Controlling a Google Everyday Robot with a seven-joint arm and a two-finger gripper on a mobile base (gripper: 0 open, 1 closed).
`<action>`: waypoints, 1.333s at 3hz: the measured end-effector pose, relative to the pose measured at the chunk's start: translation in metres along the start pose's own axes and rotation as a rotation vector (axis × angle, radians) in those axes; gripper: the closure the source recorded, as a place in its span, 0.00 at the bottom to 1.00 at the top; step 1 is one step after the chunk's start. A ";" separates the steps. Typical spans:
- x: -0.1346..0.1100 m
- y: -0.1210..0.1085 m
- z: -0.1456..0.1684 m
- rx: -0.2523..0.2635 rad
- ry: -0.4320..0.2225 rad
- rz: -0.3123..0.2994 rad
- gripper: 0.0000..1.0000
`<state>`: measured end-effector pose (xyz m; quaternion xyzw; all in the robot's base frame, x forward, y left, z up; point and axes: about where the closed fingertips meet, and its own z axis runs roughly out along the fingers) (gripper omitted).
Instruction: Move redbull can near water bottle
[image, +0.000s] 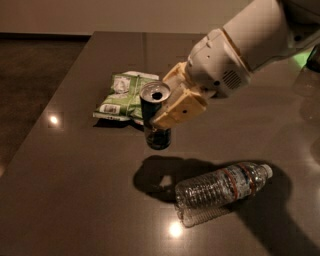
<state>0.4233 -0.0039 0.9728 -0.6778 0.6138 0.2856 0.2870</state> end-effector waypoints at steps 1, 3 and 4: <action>0.008 0.016 -0.012 0.050 -0.001 0.031 1.00; 0.039 0.027 -0.041 0.134 -0.042 0.094 1.00; 0.051 0.024 -0.047 0.146 -0.056 0.117 1.00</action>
Offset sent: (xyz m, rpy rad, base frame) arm -0.0328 -0.0629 -0.0085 0.0607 -0.0085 -0.1702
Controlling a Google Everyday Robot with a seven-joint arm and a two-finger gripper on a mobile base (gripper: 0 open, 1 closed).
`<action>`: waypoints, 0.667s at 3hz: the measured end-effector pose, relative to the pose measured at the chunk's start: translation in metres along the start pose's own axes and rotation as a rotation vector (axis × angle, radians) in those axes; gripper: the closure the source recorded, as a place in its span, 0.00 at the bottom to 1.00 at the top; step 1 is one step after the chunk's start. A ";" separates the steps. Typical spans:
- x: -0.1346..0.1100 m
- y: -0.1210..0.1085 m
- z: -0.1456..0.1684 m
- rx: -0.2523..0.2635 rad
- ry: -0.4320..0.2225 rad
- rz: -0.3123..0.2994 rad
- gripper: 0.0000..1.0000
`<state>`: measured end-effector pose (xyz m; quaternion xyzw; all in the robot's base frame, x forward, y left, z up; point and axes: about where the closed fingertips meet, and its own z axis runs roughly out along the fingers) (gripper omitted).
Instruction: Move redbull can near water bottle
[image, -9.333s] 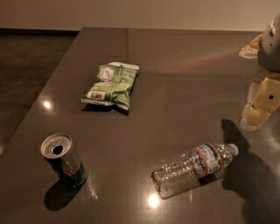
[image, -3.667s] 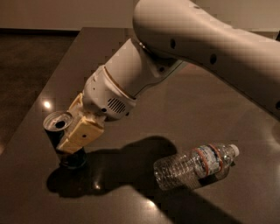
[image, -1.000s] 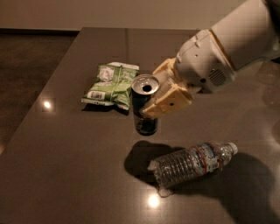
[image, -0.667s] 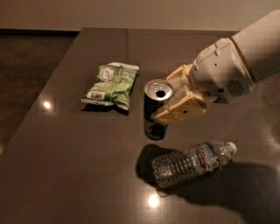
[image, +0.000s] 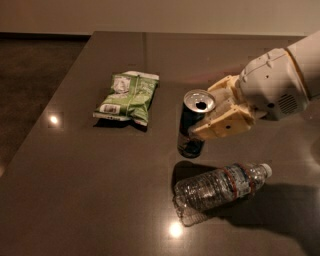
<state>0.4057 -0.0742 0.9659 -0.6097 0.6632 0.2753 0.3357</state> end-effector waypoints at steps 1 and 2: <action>0.014 -0.005 0.000 0.004 -0.020 0.032 1.00; 0.027 -0.009 0.002 0.002 -0.036 0.058 1.00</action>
Offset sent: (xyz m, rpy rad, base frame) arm 0.0167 -0.0297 -0.0413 0.0715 0.0752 -0.0631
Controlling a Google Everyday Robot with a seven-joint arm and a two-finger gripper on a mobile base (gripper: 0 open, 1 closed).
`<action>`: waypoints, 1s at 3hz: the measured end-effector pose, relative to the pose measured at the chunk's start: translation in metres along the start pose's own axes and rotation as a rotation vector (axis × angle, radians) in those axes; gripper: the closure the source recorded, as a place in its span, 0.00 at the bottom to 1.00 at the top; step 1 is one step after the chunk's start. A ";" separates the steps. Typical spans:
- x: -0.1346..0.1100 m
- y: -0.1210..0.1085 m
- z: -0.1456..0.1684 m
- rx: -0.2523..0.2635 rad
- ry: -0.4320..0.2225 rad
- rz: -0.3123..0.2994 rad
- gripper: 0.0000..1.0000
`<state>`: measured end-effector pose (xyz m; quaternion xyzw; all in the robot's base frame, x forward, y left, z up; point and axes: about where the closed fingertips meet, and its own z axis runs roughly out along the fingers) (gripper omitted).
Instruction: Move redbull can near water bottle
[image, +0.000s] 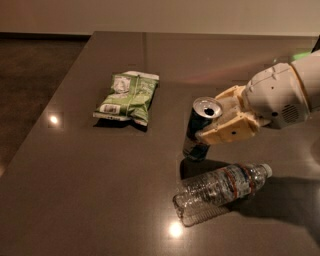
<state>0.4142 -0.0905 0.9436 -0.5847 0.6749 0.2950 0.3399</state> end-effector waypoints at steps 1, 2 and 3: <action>0.011 -0.004 0.004 -0.007 0.003 0.030 0.87; 0.018 -0.007 0.006 -0.016 0.020 0.056 0.64; 0.023 -0.007 0.008 -0.023 0.035 0.075 0.40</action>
Offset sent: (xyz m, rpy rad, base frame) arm 0.0098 -0.0140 -0.0299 -0.0298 0.1004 -0.0398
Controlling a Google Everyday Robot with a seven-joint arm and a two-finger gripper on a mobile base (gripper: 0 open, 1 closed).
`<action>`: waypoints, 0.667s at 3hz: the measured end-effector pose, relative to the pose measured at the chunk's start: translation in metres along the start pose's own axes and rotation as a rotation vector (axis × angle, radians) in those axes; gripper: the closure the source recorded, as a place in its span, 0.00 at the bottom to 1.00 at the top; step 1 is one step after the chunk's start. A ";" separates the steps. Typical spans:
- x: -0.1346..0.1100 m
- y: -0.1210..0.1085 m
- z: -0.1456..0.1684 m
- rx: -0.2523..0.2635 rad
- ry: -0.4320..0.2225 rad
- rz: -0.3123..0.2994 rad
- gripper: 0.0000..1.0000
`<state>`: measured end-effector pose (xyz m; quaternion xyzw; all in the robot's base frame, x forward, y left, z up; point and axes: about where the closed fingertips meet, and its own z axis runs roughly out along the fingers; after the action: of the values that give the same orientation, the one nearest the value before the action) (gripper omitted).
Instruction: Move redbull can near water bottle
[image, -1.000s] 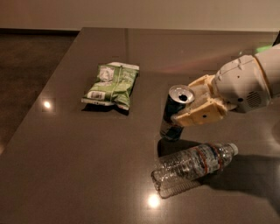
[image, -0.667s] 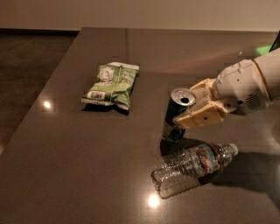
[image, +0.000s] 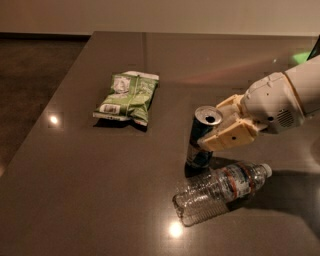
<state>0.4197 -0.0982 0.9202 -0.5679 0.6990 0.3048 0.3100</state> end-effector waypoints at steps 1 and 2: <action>0.003 0.001 0.002 -0.002 0.006 0.010 0.17; 0.002 0.002 0.004 -0.004 0.008 0.007 0.00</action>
Offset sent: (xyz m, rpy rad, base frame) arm -0.0011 0.0000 -0.0041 -0.0049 0.0102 -0.0039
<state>0.4180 -0.0963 0.9164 -0.5672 0.7016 0.3051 0.3050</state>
